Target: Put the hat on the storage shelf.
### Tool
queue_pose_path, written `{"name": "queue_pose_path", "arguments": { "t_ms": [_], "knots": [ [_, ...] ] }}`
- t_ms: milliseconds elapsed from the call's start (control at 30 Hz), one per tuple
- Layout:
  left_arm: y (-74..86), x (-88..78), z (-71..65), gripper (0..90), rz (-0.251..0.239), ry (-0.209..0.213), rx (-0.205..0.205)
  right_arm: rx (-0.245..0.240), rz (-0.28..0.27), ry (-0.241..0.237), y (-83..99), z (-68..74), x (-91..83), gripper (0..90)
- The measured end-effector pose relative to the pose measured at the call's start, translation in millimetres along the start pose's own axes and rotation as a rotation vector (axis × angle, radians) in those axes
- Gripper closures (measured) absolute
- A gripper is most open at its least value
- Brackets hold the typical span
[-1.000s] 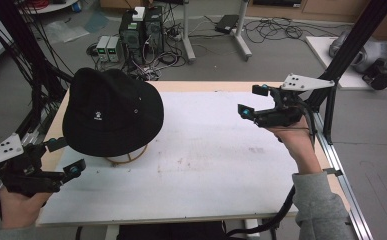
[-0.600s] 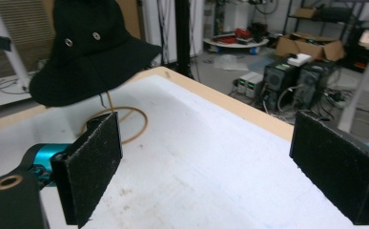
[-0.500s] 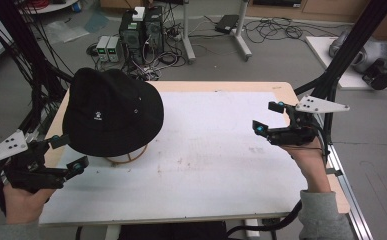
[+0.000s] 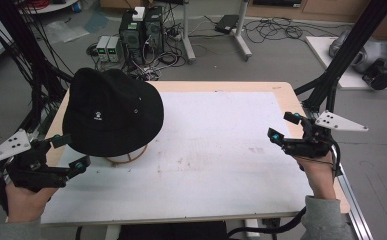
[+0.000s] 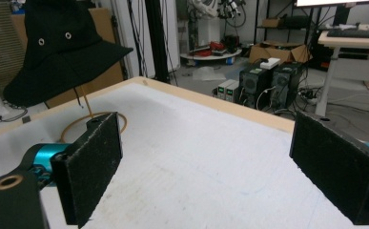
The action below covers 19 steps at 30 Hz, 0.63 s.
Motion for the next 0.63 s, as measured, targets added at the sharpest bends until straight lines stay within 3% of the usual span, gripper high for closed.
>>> {"name": "queue_pose_path", "arguments": {
  "t_ms": [133,300,400,633],
  "knots": [
    [-0.4,-2.1,1.1,1.7,-0.009,-0.013,0.0,-0.003,0.031,0.029,9.6,-2.6,-0.8,9.9],
    [-1.3,-2.1,-1.7,1.7,-0.009,-0.02,0.012,0.021,0.014,0.058,11.2,-6.8,-6.9,9.9],
    [-0.6,0.0,-2.0,1.7,-0.005,-0.022,0.011,0.068,-0.008,0.046,10.1,-10.5,-8.2,9.9],
    [-0.3,1.0,-3.6,1.7,-0.004,-0.025,0.012,0.043,-0.004,0.044,9.4,-8.8,-7.3,9.9]
  ]
}}
Point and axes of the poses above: each handheld gripper's, and its own axes: x roughly forward along the jaws, y roughly out of its underside, z roughly to its left, the point moved 7 cm from there along x, roughly forward along the jaws, and after that the axes turned 7 degrees about z, right-handed, at the moved point
